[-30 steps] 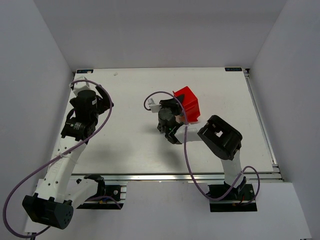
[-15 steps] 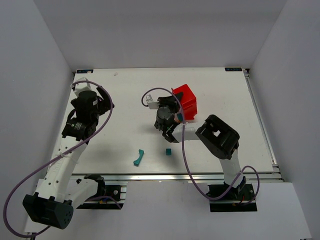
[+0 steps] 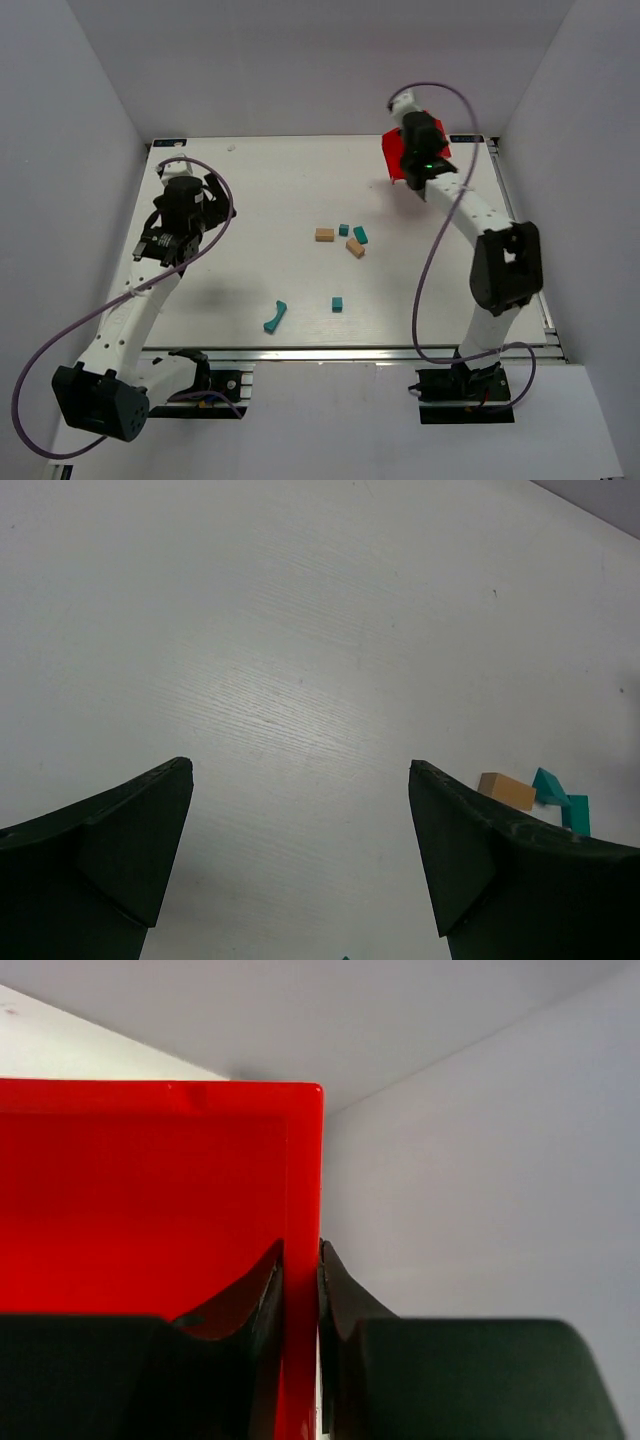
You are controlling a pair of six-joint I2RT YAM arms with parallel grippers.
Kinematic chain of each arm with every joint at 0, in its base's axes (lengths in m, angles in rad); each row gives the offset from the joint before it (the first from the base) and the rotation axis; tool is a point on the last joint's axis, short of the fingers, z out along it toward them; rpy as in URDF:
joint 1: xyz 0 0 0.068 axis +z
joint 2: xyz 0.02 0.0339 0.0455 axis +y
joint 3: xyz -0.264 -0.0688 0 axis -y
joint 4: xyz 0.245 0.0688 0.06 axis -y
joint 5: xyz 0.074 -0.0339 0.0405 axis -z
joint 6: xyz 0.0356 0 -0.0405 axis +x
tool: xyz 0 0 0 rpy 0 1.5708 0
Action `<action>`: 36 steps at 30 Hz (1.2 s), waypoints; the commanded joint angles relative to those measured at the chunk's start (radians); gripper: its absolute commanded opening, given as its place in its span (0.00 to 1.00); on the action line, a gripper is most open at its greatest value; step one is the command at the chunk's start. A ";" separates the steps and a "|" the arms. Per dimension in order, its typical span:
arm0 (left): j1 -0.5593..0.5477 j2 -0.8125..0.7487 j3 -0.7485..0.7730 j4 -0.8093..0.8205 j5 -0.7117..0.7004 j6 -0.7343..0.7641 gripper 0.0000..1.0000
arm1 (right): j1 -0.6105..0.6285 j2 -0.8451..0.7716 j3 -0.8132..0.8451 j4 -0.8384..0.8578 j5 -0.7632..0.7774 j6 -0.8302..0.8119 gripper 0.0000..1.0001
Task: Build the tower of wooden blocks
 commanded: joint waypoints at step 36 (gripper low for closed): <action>-0.047 0.168 -0.135 -0.073 0.488 0.011 0.90 | -0.463 -0.361 -0.436 -0.381 -0.895 0.950 0.89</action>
